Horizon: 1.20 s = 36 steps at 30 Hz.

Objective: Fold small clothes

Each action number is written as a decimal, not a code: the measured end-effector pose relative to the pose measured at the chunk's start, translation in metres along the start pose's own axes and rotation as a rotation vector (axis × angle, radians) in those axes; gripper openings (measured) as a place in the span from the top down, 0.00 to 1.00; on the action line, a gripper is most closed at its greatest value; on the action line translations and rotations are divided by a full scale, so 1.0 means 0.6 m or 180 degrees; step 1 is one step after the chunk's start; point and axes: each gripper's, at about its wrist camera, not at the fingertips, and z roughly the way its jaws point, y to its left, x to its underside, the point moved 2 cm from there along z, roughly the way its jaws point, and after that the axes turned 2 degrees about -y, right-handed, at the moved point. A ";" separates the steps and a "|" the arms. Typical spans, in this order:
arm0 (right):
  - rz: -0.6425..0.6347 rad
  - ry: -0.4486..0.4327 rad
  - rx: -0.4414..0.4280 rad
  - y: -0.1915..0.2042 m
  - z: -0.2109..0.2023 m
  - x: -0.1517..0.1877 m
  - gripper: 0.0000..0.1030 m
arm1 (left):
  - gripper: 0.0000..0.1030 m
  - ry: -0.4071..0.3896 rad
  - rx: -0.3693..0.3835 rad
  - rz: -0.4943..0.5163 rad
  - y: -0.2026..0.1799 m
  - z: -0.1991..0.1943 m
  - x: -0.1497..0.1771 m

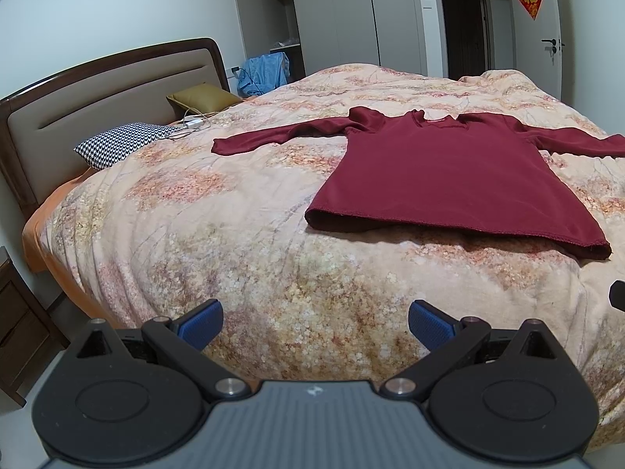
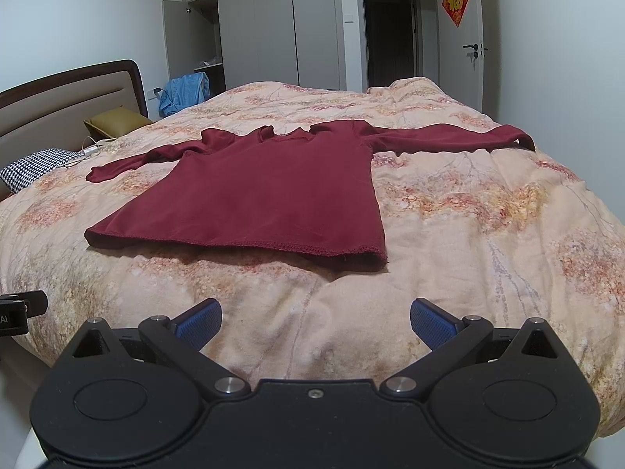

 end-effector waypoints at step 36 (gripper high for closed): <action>0.0003 0.0015 0.0000 0.000 0.005 0.001 0.00 | 0.00 0.0002 -0.0013 0.0006 0.001 0.001 0.001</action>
